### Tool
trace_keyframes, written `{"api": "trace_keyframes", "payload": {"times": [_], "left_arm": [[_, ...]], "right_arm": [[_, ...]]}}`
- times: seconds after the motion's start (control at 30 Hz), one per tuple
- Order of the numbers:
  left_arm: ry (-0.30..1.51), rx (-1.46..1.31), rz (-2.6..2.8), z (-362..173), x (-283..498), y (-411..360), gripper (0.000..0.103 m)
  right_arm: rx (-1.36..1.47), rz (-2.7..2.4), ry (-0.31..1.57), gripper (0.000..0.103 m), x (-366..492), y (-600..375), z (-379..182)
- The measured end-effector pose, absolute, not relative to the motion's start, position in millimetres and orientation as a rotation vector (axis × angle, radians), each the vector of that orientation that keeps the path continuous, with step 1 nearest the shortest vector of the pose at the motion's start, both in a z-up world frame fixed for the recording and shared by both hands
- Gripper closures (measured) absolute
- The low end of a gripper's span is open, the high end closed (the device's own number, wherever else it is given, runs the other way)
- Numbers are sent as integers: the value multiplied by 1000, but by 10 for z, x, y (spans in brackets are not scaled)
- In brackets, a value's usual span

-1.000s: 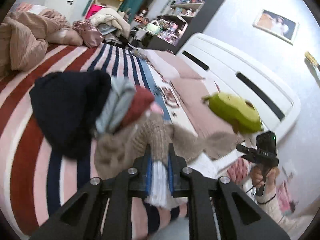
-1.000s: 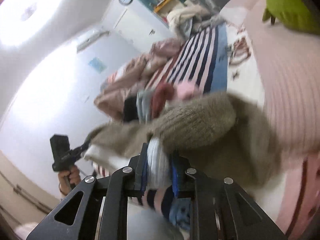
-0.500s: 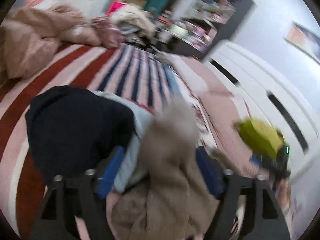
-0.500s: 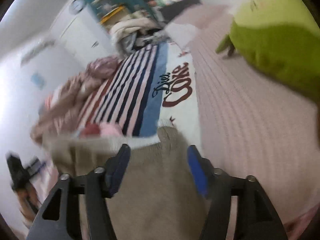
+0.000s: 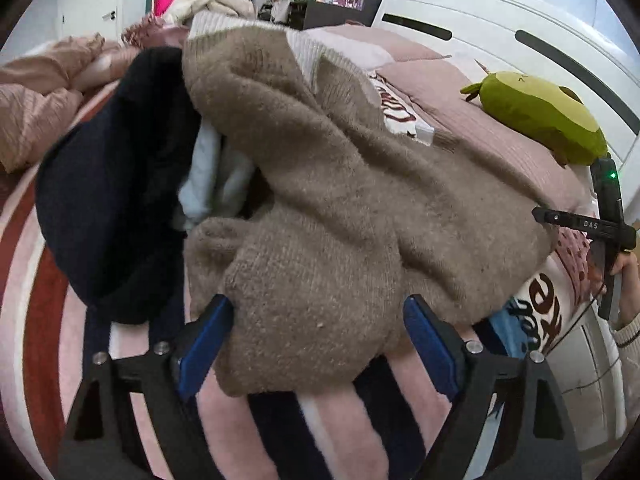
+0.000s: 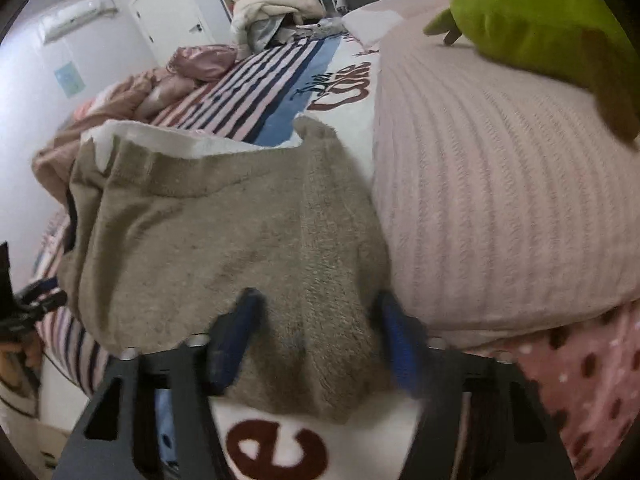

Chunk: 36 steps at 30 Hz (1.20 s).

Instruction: Fold small clothes

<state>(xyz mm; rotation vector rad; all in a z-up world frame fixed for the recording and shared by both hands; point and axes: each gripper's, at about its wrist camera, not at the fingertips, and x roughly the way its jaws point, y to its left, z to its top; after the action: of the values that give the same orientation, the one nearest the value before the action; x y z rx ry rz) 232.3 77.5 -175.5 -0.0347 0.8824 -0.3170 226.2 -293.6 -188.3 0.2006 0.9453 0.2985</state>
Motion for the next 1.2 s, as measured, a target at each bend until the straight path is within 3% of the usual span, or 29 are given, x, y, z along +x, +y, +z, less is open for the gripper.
{"api": "trace_keyframes", "payload": {"times": [0.2,0.3,0.37,0.4,0.43,0.47,0.53,0.73,0.93,1.2], "left_arm": [[832,124,-254,-1588,2415,552,17],[870,203,-263,-1682,2536,413,11],[892,262,-252,-1792,2613,311,12],[897,280,-230,-1828,2635,307,31],[908,288,-199,-1856,2662,340,56],[926,247,-198,-1865,2689,419,59],[926,107,-241,-1821,2664,634,76],[872,-105,-336,-1644,2331,1177,88],[825,-232,-437,-1564,1858,1386,90],[899,-316,-502,-1925,1399,1567,91]], "right_arm": [[134,273,927,62,2327,-2812,-1770],[109,272,944,62,2426,-2763,-1777],[106,273,950,62,2466,-2753,-1791],[105,274,948,67,2465,-2757,-1796],[101,271,943,78,2451,-2770,-1795],[94,263,942,82,2447,-2768,-1786],[107,268,927,91,2412,-2830,-1777],[192,353,917,97,2278,-2969,-1741],[342,511,877,97,1982,-3145,-1640],[426,573,922,97,1571,-3308,-1842]]}}
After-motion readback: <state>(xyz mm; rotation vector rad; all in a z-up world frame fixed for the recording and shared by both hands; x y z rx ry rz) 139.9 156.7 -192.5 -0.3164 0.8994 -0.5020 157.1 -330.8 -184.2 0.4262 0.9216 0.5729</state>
